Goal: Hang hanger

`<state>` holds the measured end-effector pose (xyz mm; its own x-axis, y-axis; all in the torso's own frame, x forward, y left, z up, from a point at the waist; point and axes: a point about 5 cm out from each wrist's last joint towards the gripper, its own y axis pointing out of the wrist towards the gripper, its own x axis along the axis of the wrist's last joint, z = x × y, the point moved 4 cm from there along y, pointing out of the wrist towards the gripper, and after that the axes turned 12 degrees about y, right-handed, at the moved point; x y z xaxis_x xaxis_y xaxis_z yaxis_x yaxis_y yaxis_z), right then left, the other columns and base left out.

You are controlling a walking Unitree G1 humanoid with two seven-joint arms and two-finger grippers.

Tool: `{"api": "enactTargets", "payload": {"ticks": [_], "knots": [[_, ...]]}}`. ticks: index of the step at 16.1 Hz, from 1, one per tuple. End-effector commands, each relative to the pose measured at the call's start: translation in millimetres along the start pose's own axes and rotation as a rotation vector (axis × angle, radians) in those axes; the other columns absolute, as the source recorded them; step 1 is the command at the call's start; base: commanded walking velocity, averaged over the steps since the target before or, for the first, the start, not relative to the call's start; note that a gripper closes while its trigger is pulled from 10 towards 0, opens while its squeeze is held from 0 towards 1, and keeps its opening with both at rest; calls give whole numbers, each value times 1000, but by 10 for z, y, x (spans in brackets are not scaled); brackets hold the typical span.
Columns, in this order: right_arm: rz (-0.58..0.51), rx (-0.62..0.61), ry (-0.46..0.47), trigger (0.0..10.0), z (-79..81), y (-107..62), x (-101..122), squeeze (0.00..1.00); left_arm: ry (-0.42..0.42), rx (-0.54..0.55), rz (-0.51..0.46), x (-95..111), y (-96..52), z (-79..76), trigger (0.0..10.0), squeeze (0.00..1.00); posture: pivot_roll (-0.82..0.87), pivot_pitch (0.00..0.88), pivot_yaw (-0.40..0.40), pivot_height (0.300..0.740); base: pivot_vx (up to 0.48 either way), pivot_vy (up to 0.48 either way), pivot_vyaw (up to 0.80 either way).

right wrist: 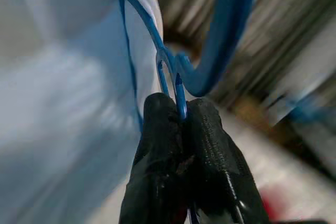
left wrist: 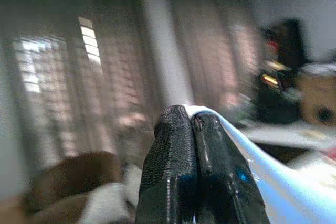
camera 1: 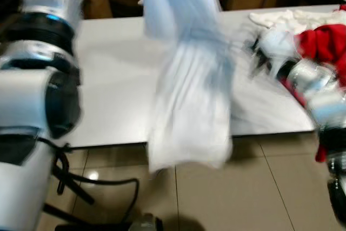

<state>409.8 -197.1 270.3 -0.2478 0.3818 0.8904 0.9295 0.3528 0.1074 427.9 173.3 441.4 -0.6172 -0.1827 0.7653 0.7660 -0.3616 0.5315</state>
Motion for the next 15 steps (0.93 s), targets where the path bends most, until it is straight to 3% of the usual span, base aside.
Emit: {"api": "enactTargets", "payload": {"ticks": [1,3,4,5,7,8,10,11,12,13,15], "knots": [[-139,-74,-7,10000,-188,-19,312,0,23,77,-90,302,22,195,0,0,46,0,74,740,0,0,0],[-244,-134,-35,10000,-268,-36,460,0,16,93,-125,355,-6,251,0,0,42,0,80,740,0,0,0],[-235,-124,-30,10000,-211,-42,376,0,9,61,-125,297,-6,166,0,0,39,0,86,740,0,0,0],[-190,-80,-25,10000,-100,-46,225,0,14,18,-106,183,-11,37,0,0,39,0,89,740,0,0,0],[-77,92,24,10000,242,-128,-188,0,53,-72,-6,-285,-110,-354,0,0,38,0,98,740,0,0,0],[-12,174,47,10000,410,-234,-399,0,48,-127,60,-597,-233,-609,0,0,33,0,101,740,0,0,0],[98,375,131,10000,814,-616,-717,0,37,-266,276,-1382,-737,-1247,0,0,21,0,103,740,0,0,0],[105,403,140,10000,867,-687,-730,0,43,-290,309,-1484,-831,-1339,0,0,20,0,103,740,0,0,0],[125,478,143,10000,964,-886,-734,0,81,-342,377,-1659,-1028,-1481,0,0,12,0,110,740,0,0,0],[143,514,148,10000,975,-1028,-719,0,85,-350,405,-1704,-1093,-1504,0,0,12,0,108,740,0,0,0],[169,530,147,10000,880,-1219,-665,0,84,-373,367,-1595,-1056,-1536,0,0,17,0,101,740,0,0,0]]}}
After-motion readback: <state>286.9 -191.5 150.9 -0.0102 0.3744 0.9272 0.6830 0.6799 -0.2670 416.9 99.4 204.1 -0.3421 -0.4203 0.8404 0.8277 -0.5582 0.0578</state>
